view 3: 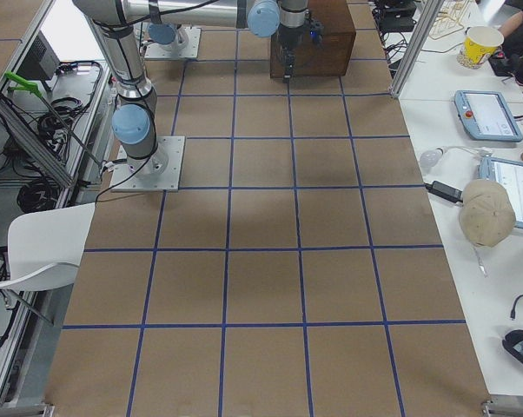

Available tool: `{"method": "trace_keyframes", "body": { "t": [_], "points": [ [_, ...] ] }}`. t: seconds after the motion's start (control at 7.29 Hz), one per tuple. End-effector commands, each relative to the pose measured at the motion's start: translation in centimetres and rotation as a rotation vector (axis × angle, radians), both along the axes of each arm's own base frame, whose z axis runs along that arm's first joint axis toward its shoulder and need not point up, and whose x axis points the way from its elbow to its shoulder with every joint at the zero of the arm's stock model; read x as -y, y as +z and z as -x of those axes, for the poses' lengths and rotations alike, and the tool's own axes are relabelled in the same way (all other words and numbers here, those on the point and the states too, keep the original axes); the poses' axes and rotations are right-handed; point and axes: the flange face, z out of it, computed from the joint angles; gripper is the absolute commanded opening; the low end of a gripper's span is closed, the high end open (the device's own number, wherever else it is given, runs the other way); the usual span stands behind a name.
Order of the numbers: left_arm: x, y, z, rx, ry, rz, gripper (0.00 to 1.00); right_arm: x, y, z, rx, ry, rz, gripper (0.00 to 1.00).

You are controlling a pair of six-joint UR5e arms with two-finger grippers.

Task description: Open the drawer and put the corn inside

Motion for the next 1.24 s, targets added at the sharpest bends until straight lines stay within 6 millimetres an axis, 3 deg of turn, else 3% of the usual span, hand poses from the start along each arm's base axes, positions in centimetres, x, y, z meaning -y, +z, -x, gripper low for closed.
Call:
{"method": "trace_keyframes", "body": {
  "t": [0.0,0.82,1.1],
  "points": [
    [-0.4,0.2,0.1,0.002,0.001,0.004,1.0,0.0,0.0,0.0,0.0,0.0,0.0,1.0],
    [0.8,-1.2,-0.3,-0.01,0.01,-0.02,1.0,0.0,0.1,0.0,0.0,0.0,0.002,1.0],
    [2.2,-2.0,-3.3,-0.015,0.05,-0.034,1.0,0.0,-0.1,0.0,0.0,0.0,-0.001,1.0]
  ]
}}
